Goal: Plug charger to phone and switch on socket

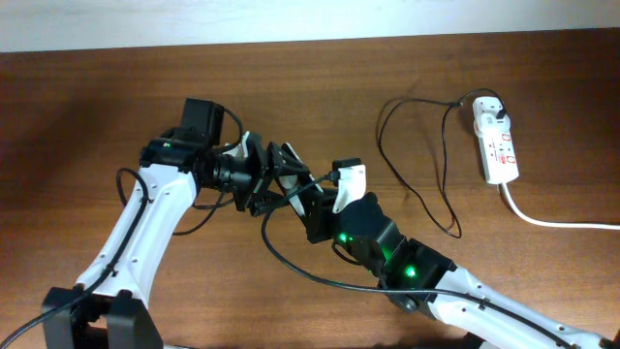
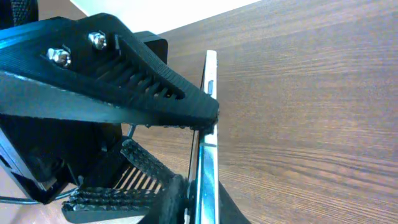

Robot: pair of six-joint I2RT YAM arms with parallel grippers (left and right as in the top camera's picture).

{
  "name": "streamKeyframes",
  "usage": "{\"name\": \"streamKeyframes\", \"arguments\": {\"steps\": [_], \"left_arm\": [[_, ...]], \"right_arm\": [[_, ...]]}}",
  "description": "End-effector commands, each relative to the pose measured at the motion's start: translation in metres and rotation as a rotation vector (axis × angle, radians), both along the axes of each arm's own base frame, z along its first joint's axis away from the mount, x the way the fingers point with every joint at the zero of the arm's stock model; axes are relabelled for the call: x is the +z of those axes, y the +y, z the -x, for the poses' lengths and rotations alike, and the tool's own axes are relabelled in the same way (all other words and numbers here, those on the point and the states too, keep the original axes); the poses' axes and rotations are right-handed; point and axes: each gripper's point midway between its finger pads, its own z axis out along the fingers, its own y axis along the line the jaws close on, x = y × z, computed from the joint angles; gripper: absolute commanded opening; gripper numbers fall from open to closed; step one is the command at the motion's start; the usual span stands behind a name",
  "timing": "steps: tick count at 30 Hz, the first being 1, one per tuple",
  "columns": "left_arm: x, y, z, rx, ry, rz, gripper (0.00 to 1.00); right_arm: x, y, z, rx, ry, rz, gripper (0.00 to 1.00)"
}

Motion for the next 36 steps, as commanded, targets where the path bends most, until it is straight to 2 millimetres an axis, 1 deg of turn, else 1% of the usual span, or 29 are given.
{"name": "streamKeyframes", "arguments": {"steps": [1, 3, 4, 6, 8, 9, 11, 13, 15, 16, 17, 18, 19, 21, 22, 23, 24, 25, 27, 30, 31, 33, 34, 35, 36], "left_arm": [[0.004, -0.001, 0.0, 0.002, 0.005, 0.021, 0.72], [0.004, -0.001, 0.0, 0.002, 0.005, 0.022, 0.8], [0.004, -0.001, 0.0, 0.002, 0.005, 0.023, 0.9], [0.006, 0.0, -0.001, 0.003, 0.005, 0.033, 0.99], [0.011, 0.004, -0.003, 0.015, 0.008, 0.063, 0.99], [0.017, 0.006, -0.005, 0.014, -0.001, 0.099, 0.99], [0.025, 0.014, -0.007, -0.006, -0.098, 0.102, 0.99], [0.042, 0.023, -0.003, -0.005, -0.211, 0.057, 0.99], [0.049, 0.035, 0.002, 0.033, -0.279, -0.046, 0.99], [0.053, 0.048, 0.008, 0.072, -0.318, -0.14, 0.99], [0.059, 0.066, 0.019, 0.126, -0.362, -0.262, 0.99], [0.063, 0.08, 0.028, 0.162, -0.387, -0.338, 0.99], [0.069, 0.103, 0.045, 0.223, -0.42, -0.466, 0.99], [0.074, 0.129, 0.071, 0.285, -0.442, -0.597, 0.99], [0.077, 0.143, 0.088, 0.315, -0.448, -0.664, 0.99], [0.077, 0.151, 0.099, 0.33, -0.446, -0.702, 0.99], [0.077, 0.159, 0.111, 0.341, -0.441, -0.737, 0.99], [0.075, 0.161, 0.121, 0.339, -0.428, -0.749, 0.99], [0.07, 0.163, 0.134, 0.347, -0.37, -0.75, 0.99], [0.054, 0.163, 0.139, 0.442, -0.238, -0.726, 0.99], [0.043, 0.163, 0.142, 0.5, -0.155, -0.711, 0.99], [0.02, 0.156, 0.146, 0.557, -0.023, -0.662, 0.99], [0.01, 0.146, 0.143, 0.536, -0.004, -0.616, 0.99], [0.002, 0.136, 0.138, 0.513, 0.003, -0.562, 0.99], [-0.005, 0.126, 0.133, 0.493, 0.0, -0.503, 0.99]], "right_arm": [[0.006, 0.005, 0.001, 0.017, -0.01, -0.012, 0.11], [0.006, 0.006, 0.001, 0.017, -0.011, -0.012, 0.07], [0.007, 0.006, 0.001, 0.017, -0.011, -0.013, 0.06], [0.008, 0.006, 0.002, 0.024, -0.011, -0.017, 0.06], [0.012, 0.005, 0.002, 0.022, -0.018, -0.024, 0.05], [0.013, 0.004, 0.002, 0.021, -0.021, -0.027, 0.05], [0.017, 0.003, 0.003, 0.02, -0.024, -0.031, 0.04], [0.021, -0.001, 0.006, 0.021, -0.025, -0.034, 0.04], [0.025, -0.003, 0.008, 0.027, 0.015, -0.087, 0.04], [0.027, -0.005, 0.008, 0.043, 0.061, -0.136, 0.04], [0.027, -0.006, 0.007, 0.059, 0.097, -0.173, 0.04], [0.027, -0.009, 0.005, 0.07, 0.155, -0.226, 0.04], [0.027, -0.014, 0.003, 0.074, 0.216, -0.281, 0.04], [0.029, -0.022, -0.001, 0.081, 0.305, -0.369, 0.04], [0.03, -0.025, -0.001, 0.085, 0.341, -0.402, 0.04], [0.03, -0.026, -0.001, 0.089, 0.373, -0.429, 0.04], [0.031, -0.026, 0.0, 0.095, 0.398, -0.448, 0.04], [0.031, -0.025, 0.003, 0.106, 0.415, -0.46, 0.04], [0.032, -0.024, 0.005, 0.112, 0.441, -0.478, 0.04], [0.032, -0.022, 0.008, 0.117, 0.478, -0.503, 0.04], [0.033, -0.021, 0.009, 0.123, 0.481, -0.504, 0.04], [0.033, -0.021, 0.009, 0.125, 0.483, -0.504, 0.04], [0.032, -0.021, 0.009, 0.123, 0.487, -0.507, 0.04], [0.027, -0.022, 0.011, 0.094, 0.546, -0.525, 0.04], [0.017, -0.024, 0.015, 0.049, 0.633, -0.543, 0.04]]}}
